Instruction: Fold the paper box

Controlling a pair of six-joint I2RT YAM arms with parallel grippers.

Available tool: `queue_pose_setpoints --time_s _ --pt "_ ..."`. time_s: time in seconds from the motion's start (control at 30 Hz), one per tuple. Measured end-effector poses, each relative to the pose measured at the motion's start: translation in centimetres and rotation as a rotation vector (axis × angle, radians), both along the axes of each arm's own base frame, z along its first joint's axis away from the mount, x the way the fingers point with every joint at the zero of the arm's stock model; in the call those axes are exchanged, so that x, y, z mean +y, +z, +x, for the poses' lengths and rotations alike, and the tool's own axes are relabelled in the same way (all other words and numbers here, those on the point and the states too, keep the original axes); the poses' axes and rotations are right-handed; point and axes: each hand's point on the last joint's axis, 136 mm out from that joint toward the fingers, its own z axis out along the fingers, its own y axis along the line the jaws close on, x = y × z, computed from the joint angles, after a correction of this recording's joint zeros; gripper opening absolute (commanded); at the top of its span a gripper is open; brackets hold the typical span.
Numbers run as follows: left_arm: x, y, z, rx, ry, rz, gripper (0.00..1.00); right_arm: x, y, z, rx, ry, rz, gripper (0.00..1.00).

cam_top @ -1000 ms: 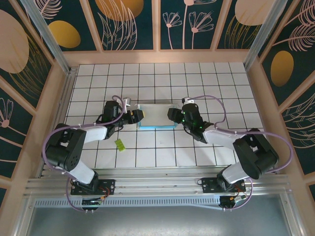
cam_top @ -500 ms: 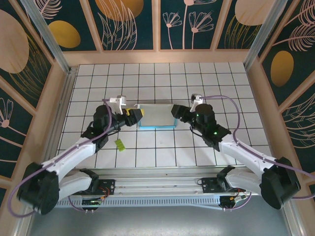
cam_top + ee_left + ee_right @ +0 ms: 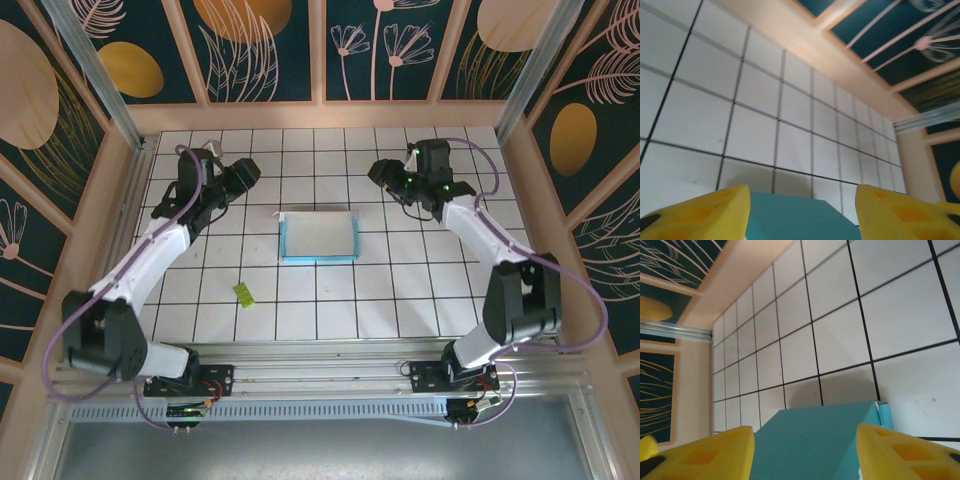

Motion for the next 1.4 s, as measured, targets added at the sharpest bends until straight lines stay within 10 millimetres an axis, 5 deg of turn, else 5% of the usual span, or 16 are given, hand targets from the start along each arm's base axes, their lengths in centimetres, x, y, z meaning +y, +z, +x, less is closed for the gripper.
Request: queue_pose_setpoints --time_s 0.23,0.4,0.57,0.87,1.13,1.4 --pt "-1.6 -7.4 0.8 0.233 -0.056 -0.039 0.57 -0.2 -3.3 0.0 0.154 0.029 0.004 0.56" --pt "1.9 -8.4 0.1 0.274 0.083 0.059 0.58 -1.6 -3.2 0.3 0.142 -0.009 0.004 0.59" --pt "5.8 -9.4 -5.6 0.336 0.246 0.125 0.58 -4.0 -3.1 1.0 0.114 -0.081 -0.025 0.63" --pt "2.8 -17.5 -17.7 0.649 0.199 0.230 0.58 -6.5 -3.5 1.0 0.079 -0.151 -0.075 0.72" --pt "3.0 -19.9 -21.1 0.749 0.211 0.294 0.59 -6.7 -3.0 0.8 0.032 -0.144 -0.098 0.78" --pt "2.9 -22.1 -21.7 0.810 0.188 0.351 0.55 -6.7 -2.7 0.7 0.016 -0.139 -0.099 0.78"
